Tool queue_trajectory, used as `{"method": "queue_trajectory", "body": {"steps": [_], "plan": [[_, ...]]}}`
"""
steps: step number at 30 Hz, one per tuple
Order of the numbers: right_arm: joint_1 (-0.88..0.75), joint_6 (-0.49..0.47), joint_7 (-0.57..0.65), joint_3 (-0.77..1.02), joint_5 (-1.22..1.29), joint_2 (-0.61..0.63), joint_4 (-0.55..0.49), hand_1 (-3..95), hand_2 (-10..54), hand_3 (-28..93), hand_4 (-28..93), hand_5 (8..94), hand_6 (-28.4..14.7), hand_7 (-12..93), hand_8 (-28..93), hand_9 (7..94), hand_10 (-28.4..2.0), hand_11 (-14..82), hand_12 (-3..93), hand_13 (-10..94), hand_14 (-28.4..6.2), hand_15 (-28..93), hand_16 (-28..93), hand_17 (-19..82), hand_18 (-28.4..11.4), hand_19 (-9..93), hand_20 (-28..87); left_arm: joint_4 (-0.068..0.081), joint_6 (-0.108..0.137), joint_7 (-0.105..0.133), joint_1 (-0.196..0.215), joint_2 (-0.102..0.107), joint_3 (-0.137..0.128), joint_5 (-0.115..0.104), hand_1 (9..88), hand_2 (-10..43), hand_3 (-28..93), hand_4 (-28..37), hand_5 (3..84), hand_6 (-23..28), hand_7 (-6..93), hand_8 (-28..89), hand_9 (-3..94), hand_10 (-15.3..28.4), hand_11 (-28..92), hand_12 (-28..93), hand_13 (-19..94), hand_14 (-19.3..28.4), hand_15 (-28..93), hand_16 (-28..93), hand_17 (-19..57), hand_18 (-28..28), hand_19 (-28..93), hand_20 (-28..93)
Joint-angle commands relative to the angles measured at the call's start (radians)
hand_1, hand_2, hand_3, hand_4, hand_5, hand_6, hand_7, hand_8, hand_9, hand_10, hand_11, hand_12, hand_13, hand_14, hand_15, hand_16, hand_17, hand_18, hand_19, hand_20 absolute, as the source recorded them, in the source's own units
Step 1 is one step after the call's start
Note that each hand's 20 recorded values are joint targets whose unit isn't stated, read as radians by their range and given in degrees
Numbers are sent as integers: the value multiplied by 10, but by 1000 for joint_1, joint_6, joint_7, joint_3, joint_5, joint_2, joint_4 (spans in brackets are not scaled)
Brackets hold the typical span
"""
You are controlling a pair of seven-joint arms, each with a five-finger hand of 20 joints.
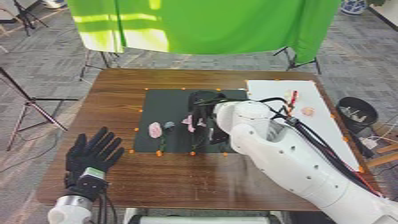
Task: Arrange flowers
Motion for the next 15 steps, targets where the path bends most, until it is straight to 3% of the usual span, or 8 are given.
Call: {"method": "queue_trajectory", "body": {"steps": [1, 3, 5, 7, 9, 11, 13, 15], "plan": [[-25, 35, -7, 32, 13, 24, -76, 450, -95, 740, -283, 517, -33, 115, -113, 566, -157, 86, 136, 598, -120, 255, 182, 365, -165, 607, 91, 1, 11, -11, 18, -8, -6, -4, 216, 188, 683, -283, 387, 99, 104, -82, 288, 159, 226, 56, 203, 168, 347, -96, -79, 142, 338, 57], [-38, 42, -75, 37, 12, 32, -99, 377, -16, 741, -282, 513, -41, 111, -111, 547, -167, 85, 136, 549, -138, 248, 173, 330, -170, 592, 92, 0, 13, -3, 21, -6, -7, -8, 216, 188, 684, -283, 386, 98, 104, -82, 288, 159, 226, 55, 203, 168, 347, -95, -79, 141, 336, 58], [-55, -15, -192, 49, -55, 40, -126, 344, 29, 743, -282, 513, -42, 114, -110, 528, -170, 82, 133, 510, -147, 233, 164, 299, -174, 570, 91, 2, 12, -2, 18, -7, -5, -8, 215, 187, 685, -283, 386, 98, 104, -82, 288, 159, 225, 54, 202, 167, 346, -95, -78, 141, 335, 58], [-64, -107, -317, 65, -117, 31, -144, 296, 76, 744, -282, 513, -34, 127, -118, 480, -170, 67, 127, 427, -158, 162, 179, 233, -175, 472, 126, 0, 19, 14, 19, 3, 1, -15, 210, 189, 682, -283, 386, 98, 103, -83, 288, 159, 224, 53, 202, 165, 344, -95, -78, 140, 333, 59], [-68, -134, -356, 61, -123, 13, -149, 255, 111, 738, -282, 504, -14, 134, -121, 403, -151, 41, 122, 326, -158, 90, 208, 172, -167, 356, 163, -2, 28, 28, 17, 10, 9, -10, 203, 196, 672, -283, 385, 97, 103, -83, 287, 157, 224, 52, 201, 163, 341, -95, -77, 139, 331, 60], [-66, -121, -337, 36, -116, -16, -134, 218, 147, 744, -281, 494, 8, 151, -132, 363, -145, 29, 111, 268, -156, 59, 213, 143, -161, 302, 166, 0, 42, 24, 15, 13, 10, 12, 199, 205, 654, -283, 385, 95, 104, -83, 286, 156, 224, 51, 201, 162, 337, -93, -75, 138, 326, 62], [-64, -134, -328, 22, -124, -46, -112, 205, 165, 749, -279, 492, 12, 155, -138, 353, -145, 25, 106, 252, -157, 48, 217, 119, -164, 300, 173, 0, 62, 19, 7, 14, 26, 50, 204, 210, 628, -283, 385, 94, 103, -84, 285, 155, 222, 50, 199, 160, 334, -93, -75, 137, 324, 64], [-62, -128, -318, 7, -136, -64, -95, 174, 205, 755, -276, 489, 14, 160, -143, 313, -146, 12, 98, 198, -155, 14, 212, 87, -152, 279, 162, 3, 72, 4, -3, 11, 42, 103, 221, 213, 581, -283, 382, 92, 101, -85, 280, 153, 218, 47, 193, 155, 323, -92, -72, 134, 314, 65]]}}
